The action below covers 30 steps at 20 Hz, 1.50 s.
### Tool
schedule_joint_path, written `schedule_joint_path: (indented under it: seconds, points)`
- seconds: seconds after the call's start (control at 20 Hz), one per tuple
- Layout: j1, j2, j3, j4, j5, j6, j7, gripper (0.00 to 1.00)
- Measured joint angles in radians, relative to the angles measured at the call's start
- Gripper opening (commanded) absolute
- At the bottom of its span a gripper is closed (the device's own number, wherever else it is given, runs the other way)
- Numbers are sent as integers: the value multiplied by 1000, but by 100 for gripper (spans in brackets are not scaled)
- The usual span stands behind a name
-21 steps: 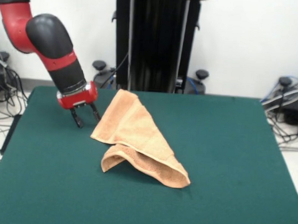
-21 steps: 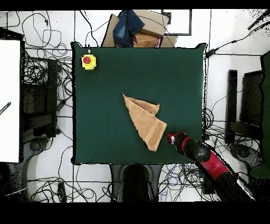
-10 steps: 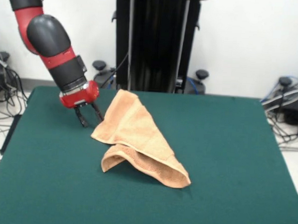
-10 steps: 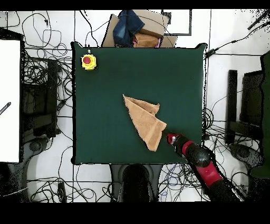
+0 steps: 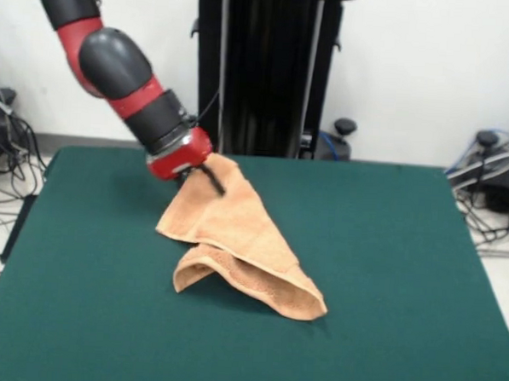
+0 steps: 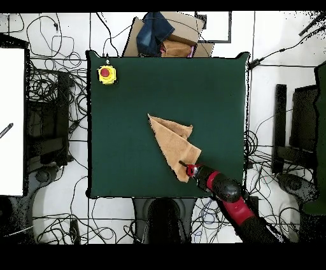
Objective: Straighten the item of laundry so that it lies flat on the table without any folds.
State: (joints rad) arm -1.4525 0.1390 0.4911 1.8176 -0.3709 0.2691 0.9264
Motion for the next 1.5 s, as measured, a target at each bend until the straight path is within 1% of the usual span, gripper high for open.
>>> schedule_joint_path:
  seconds: [0.3, 0.6, 0.95, 1.5]
  points:
    - [0, 35, 0, 58, 0, 19, 0, 100]
    - [0, 41, 0, 77, 0, 34, 0, 100]
    - [0, 41, 4, 72, 0, 51, 0, 100]
    - [-2, 63, 42, 34, -3, 67, 0, 100]
